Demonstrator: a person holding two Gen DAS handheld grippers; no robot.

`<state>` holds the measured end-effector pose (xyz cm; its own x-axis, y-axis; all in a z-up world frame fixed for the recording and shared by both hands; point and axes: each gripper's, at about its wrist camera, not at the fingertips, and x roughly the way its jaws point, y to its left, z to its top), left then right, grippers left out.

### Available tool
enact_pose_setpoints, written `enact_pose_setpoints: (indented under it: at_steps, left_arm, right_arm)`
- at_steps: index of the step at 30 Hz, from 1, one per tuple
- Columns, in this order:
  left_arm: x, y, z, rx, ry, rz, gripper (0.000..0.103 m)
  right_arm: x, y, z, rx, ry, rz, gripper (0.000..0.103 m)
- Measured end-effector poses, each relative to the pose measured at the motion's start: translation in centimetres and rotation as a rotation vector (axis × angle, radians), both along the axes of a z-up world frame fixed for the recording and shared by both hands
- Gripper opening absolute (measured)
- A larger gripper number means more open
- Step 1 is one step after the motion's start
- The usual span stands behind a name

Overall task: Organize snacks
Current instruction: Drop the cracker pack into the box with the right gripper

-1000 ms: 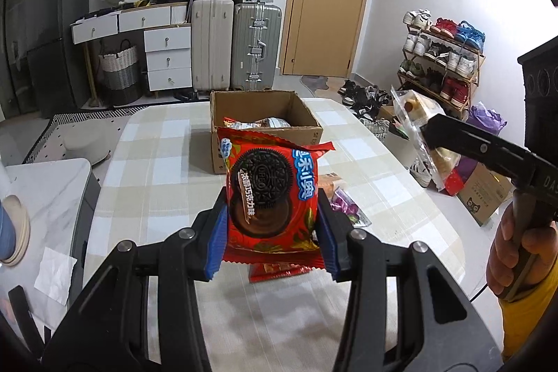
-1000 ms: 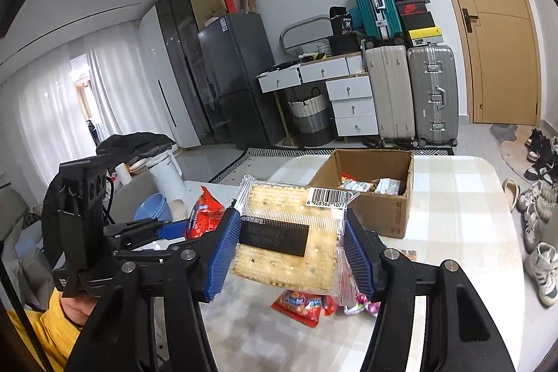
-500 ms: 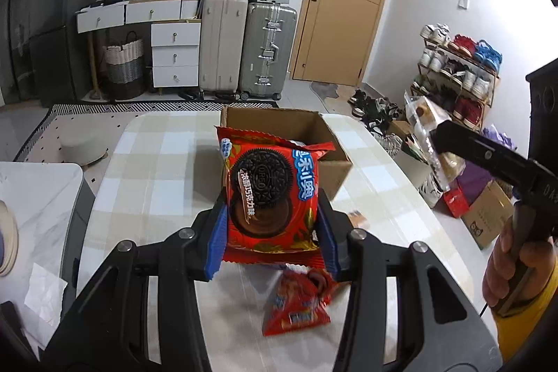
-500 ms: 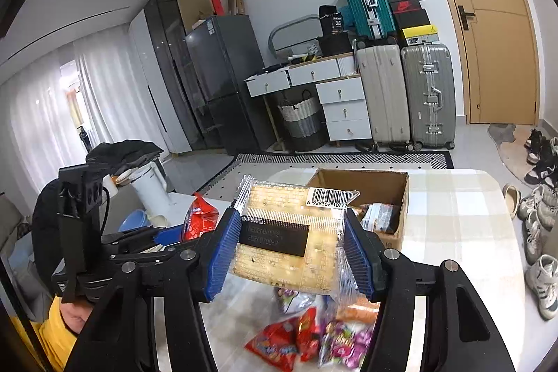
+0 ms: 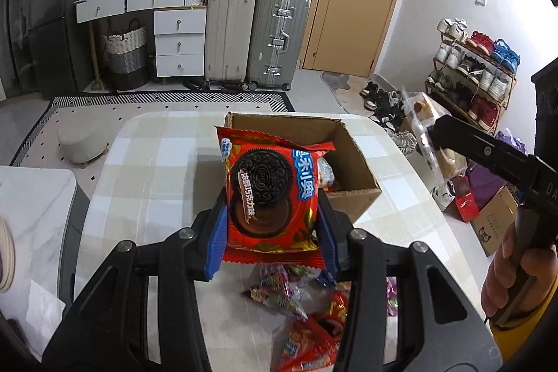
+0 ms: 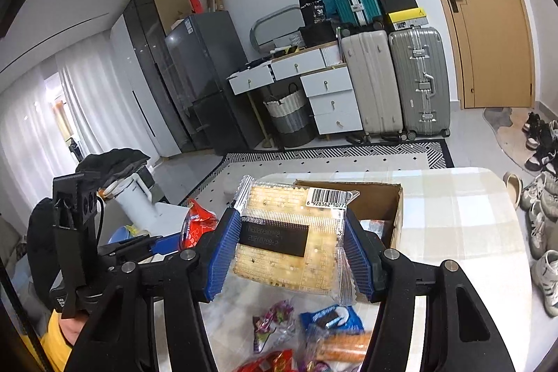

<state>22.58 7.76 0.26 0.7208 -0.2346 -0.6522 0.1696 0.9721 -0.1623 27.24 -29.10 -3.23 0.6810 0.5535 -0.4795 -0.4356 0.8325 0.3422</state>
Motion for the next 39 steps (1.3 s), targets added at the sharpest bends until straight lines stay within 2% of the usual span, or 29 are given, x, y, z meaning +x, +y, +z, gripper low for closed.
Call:
enact_pose_setpoints:
  at_steps: [2, 6, 7, 9, 12, 17, 18, 23, 32, 36, 39]
  left_arm:
    - [1.8, -0.2, -0.2, 0.005, 0.015, -0.001, 0.042]
    - [5.4, -0.6, -0.6, 0.008, 0.036, -0.009, 0.042]
    - [6.2, -0.9, -0.8, 0.011, 0.041, -0.012, 0.042]
    - [7.6, -1.1, -1.4, 0.018, 0.054, -0.008, 0.042]
    - [8.7, -1.3, -2.5, 0.015, 0.073, -0.014, 0.042]
    - [9.3, -0.6, -4.0, -0.001, 0.085, -0.019, 0.042]
    - [9.6, -0.1, -4.2, -0.003, 0.087, -0.015, 0.042]
    - [9.2, 2.3, -5.3, -0.02, 0.099, 0.013, 0.042]
    - [7.5, 6.0, -6.8, -0.049, 0.1, 0.023, 0.042]
    - [6.4, 6.5, -7.8, -0.065, 0.111, 0.02, 0.042]
    - [5.8, 7.0, -8.4, -0.072, 0.116, 0.017, 0.042]
  right_arm:
    - [1.1, 0.0, -0.2, -0.001, 0.008, -0.001, 0.053]
    - [3.6, 0.4, -1.0, -0.028, 0.024, -0.012, 0.052]
    - [4.5, 0.7, -1.6, -0.044, 0.046, -0.012, 0.049]
    - [5.6, 0.6, -2.7, -0.02, 0.095, -0.005, 0.049]
    - [5.1, 0.2, -4.6, -0.02, 0.123, 0.004, 0.049]
    - [4.3, 0.7, -8.3, -0.026, 0.231, 0.101, 0.049]
    - [4.1, 1.3, -9.2, -0.054, 0.26, 0.138, 0.049]
    - [3.6, 2.6, -12.6, -0.129, 0.347, 0.173, 0.051]
    - [6.5, 1.7, -17.5, 0.042, 0.622, 0.1, 0.051]
    - [7.5, 1.2, -18.9, 0.102, 0.683, 0.058, 0.051]
    - [7.8, 1.0, -19.1, 0.132, 0.692, 0.034, 0.051]
